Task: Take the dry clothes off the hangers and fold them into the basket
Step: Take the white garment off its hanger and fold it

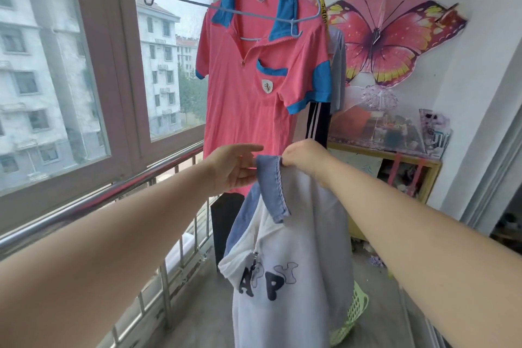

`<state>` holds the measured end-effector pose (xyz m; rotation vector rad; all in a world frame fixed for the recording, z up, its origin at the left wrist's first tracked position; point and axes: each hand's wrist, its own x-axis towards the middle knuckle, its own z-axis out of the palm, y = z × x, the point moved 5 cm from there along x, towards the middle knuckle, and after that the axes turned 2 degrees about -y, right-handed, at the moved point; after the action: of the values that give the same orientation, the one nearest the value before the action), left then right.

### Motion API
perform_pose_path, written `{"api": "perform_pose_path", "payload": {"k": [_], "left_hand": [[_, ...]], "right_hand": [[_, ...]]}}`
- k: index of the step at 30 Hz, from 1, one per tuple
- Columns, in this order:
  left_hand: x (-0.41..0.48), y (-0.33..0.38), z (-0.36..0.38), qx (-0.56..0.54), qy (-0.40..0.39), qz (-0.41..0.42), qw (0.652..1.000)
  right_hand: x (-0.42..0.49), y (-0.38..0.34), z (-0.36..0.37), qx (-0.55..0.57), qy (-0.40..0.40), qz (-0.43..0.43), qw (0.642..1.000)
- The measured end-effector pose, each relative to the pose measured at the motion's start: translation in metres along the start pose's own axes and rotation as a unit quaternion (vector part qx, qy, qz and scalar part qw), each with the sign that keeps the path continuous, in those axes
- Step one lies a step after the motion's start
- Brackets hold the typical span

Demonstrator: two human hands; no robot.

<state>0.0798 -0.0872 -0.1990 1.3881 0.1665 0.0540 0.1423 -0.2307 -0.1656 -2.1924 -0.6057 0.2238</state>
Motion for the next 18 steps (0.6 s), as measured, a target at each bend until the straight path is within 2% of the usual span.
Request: {"api": "perform_pose_path", "payload": {"k": [2,4,5,7,9,11,13,15,18], "left_hand": [[0.005,-0.012,-0.01,0.072,0.041,-0.015,0.996],[0.006,-0.023,-0.018,0.224,0.08,-0.04,0.971],[0.005,-0.027,-0.018,0.315,0.077,-0.056,0.944],[0.0,-0.038,-0.014,0.482,0.041,-0.097,0.87],[0.002,-0.053,-0.014,0.576,0.015,-0.117,0.809],[0.009,-0.068,-0.017,0.581,0.015,-0.116,0.806],[0.016,-0.075,-0.019,0.547,0.039,-0.091,0.831],[0.023,-0.075,-0.019,0.532,0.066,-0.06,0.842],[0.029,-0.072,-0.016,0.553,0.086,-0.024,0.828]], "right_hand": [[0.001,0.001,-0.005,0.015,0.032,-0.053,0.998],[0.0,0.003,-0.01,0.058,0.05,-0.087,0.993],[0.0,0.004,-0.013,0.066,0.054,-0.098,0.991],[0.0,0.003,-0.019,0.073,0.057,-0.121,0.988],[-0.001,0.002,-0.026,0.093,0.064,-0.14,0.984],[-0.002,0.002,-0.032,0.123,0.073,-0.151,0.978],[-0.003,0.002,-0.034,0.148,0.081,-0.159,0.973],[-0.004,0.004,-0.037,0.165,0.082,-0.164,0.969],[-0.006,0.007,-0.039,0.192,0.076,-0.163,0.965]]}}
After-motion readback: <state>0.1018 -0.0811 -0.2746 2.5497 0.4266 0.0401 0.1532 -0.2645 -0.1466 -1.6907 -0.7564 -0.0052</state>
